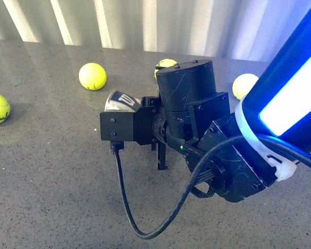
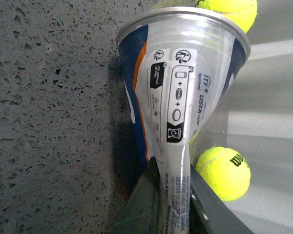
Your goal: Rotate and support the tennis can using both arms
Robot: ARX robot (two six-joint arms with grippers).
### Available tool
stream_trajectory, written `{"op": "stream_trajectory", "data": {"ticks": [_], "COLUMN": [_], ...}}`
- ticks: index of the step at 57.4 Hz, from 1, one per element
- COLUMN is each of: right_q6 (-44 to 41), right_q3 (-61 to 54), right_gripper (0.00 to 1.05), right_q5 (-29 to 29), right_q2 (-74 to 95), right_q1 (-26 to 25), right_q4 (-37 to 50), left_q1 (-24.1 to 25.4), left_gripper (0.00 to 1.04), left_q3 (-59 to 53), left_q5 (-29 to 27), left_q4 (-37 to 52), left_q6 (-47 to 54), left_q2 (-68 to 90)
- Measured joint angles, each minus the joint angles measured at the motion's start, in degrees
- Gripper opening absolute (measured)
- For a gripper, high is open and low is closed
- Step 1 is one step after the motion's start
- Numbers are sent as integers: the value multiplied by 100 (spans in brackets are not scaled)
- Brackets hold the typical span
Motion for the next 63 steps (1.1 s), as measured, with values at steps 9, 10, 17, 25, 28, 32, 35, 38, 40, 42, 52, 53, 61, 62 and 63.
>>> {"op": "stream_trajectory", "data": {"ticks": [9,10,17,25,28,32,35,38,40,42,52,53,61,62,63], "right_q6": [232,258,339,520,588,750,896,1108,1215,1399,2507,2575,3460,3615,3740], "right_q3": [-168,-192,-354,-533,-590,-671,-767,-898,-981,-1102,-1759,-1803,-2428,-2518,-2562], "right_gripper": [38,42,63,86,93,99,97,97,97,97,97,97,97,97,97], "right_q5": [-37,-46,-68,-66,-63,-63,-44,-39,-33,-24,24,28,122,160,175], "right_q2": [-125,-138,-234,-472,-566,-721,-861,-1014,-1104,-1241,-1939,-1985,-2634,-2745,-2802], "right_q1": [-4,-4,-4,-4,-7,-13,-33,-59,-83,-129,-520,-553,-1032,-1119,-1165], "right_q4": [-4,-4,-9,-28,-28,-57,-66,-37,2,33,219,227,289,297,297], "left_q1": [0,0,0,0,0,0,0,0,0,0,0,0,0,0,0], "left_gripper": [98,98,98,98,98,98,98,98,98,98,98,98,98,98,98], "left_q3": [0,0,0,0,0,0,0,0,0,0,0,0,0,0,0], "left_q5": [0,0,0,0,0,0,0,0,0,0,0,0,0,0,0], "left_q4": [0,0,0,0,0,0,0,0,0,0,0,0,0,0,0], "left_q6": [0,0,0,0,0,0,0,0,0,0,0,0,0,0,0], "left_q2": [0,0,0,0,0,0,0,0,0,0,0,0,0,0,0]}}
